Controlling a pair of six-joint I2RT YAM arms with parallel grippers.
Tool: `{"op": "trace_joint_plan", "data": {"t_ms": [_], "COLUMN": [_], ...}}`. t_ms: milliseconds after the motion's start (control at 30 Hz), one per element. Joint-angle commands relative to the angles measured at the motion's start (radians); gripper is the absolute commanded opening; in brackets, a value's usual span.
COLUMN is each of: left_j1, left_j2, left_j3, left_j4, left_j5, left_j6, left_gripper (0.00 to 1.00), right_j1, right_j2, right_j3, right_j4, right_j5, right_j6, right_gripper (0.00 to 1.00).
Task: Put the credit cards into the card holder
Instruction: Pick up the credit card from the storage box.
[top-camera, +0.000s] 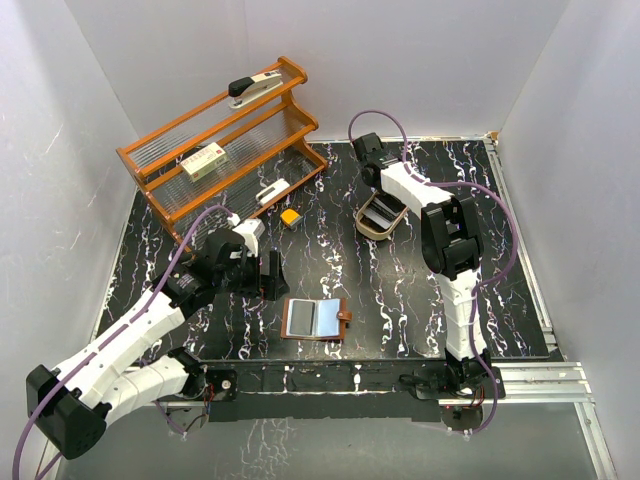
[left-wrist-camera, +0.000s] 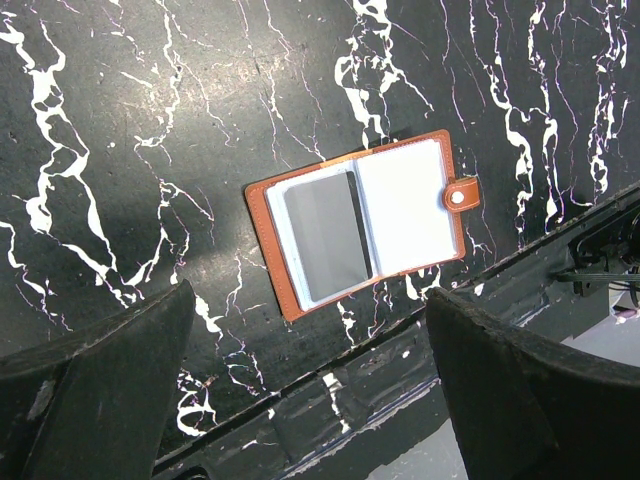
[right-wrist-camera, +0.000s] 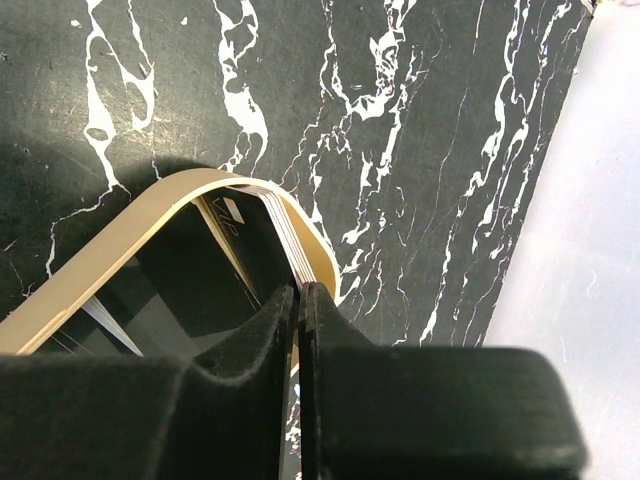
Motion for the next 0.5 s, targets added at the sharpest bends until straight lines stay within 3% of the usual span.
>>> {"op": "trace_joint_plan", "data": {"t_ms": [0,467], "left_j1": [-0.001,-0.001], "left_j2": [-0.029,-0.029], "left_j3": [0.0,-0.002], "left_j4": [-0.014,-0.013], "left_j5": [-0.017,-0.014], "left_j6": [0.006,0.003], "left_gripper": [0.99,0.99], "right_j1": [-0.009,-0.009], "right_j2": [-0.041,-0.062], "right_j3": [0.042,0.049], "right_j4": [0.005,-0.048], "right_j5": [-0.008,-0.017], "right_j6": [0.019,0.049], "right_gripper": [0.0,0.0]}}
